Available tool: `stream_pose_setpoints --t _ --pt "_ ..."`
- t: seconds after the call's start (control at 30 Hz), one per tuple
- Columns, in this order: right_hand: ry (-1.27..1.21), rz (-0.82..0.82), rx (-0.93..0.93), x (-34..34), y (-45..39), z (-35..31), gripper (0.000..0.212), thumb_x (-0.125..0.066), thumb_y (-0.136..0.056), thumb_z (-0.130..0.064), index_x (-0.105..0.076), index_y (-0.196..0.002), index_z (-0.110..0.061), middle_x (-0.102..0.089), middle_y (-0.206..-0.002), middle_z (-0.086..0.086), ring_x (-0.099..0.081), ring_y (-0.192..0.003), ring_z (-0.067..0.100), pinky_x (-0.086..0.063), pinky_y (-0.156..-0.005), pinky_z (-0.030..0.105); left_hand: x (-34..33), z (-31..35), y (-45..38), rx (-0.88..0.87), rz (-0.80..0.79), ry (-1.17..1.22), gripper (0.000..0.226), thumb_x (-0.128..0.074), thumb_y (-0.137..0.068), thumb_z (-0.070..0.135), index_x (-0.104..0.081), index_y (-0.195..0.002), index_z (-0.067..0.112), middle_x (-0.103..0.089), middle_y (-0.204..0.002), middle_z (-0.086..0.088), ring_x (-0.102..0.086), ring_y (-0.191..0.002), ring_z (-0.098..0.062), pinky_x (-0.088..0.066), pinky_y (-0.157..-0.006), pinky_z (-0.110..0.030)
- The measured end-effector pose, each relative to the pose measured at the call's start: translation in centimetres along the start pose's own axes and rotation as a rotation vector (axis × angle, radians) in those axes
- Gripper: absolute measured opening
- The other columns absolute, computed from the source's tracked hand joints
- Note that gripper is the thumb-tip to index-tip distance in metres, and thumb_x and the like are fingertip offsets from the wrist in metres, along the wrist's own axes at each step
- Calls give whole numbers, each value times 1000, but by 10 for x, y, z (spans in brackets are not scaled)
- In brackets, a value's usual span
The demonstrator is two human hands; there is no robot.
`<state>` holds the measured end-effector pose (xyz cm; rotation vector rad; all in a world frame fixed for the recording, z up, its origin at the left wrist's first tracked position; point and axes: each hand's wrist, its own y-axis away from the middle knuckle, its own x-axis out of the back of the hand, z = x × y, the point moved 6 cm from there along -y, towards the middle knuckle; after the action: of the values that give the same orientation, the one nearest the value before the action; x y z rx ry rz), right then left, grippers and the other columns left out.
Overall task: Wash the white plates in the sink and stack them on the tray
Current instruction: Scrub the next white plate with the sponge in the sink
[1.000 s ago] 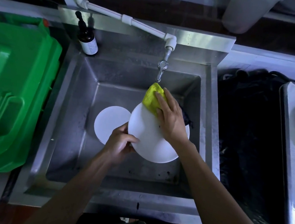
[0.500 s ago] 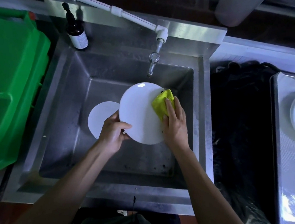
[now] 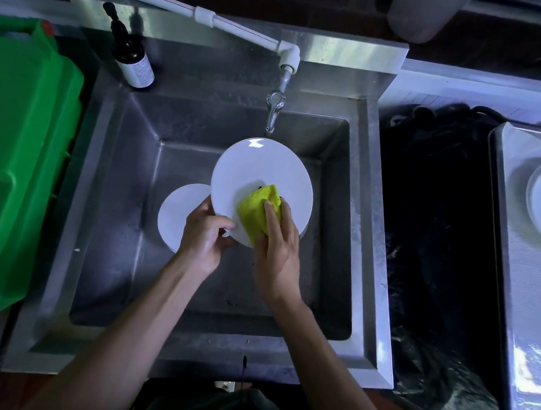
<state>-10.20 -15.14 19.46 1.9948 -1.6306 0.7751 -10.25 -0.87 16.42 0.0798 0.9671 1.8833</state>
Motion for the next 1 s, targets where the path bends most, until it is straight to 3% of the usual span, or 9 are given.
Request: stream_pose_setpoints --t 0.2,0.37,0.53,0.7,1.0 --pt "-16 -27 52 -8 2 -10 53 -47 -101 -13 -36 -152 -16 -23 -162 12 -25 -147 29 -35 -114 50 8 4 0 -18 2 -19 54 -54 -58 -5 -75 -101 19 -69 -93 -13 -65 -84 -32 -58 -66 -44" --pt "85 -27 134 7 -9 -3 49 -51 -100 -8 -44 -148 -10 -32 -158 17 -33 -143 35 -35 -113 49 11 8 1 -25 -7 -12 53 -53 -62 -9 -74 -103 17 -70 -99 -13 -67 -87 -32 -59 -70 -47" --pt "120 14 77 26 -32 12 48 -48 -101 -11 -44 -148 -11 -31 -159 15 -35 -140 37 -33 -112 49 12 10 4 -17 -13 -45 43 -51 -69 -11 -72 -93 18 -71 -96 -7 -64 -89 -30 -58 -81 -56" --pt "161 21 67 40 -61 18 49 -49 -99 -10 -44 -148 -14 -29 -160 13 -34 -139 38 -33 -112 50 8 11 11 13 -83 -127 40 -57 -59 -2 -73 -89 20 -70 -88 -4 -64 -74 -21 -59 -67 -43" --pt "80 -10 167 42 -85 -4 47 -51 -100 -13 -47 -147 -15 -31 -160 10 -37 -141 33 -35 -113 45 -3 0 18 59 -267 -216 52 -58 -64 -4 -70 -111 14 -73 -109 -14 -70 -93 -30 -56 -68 -38"
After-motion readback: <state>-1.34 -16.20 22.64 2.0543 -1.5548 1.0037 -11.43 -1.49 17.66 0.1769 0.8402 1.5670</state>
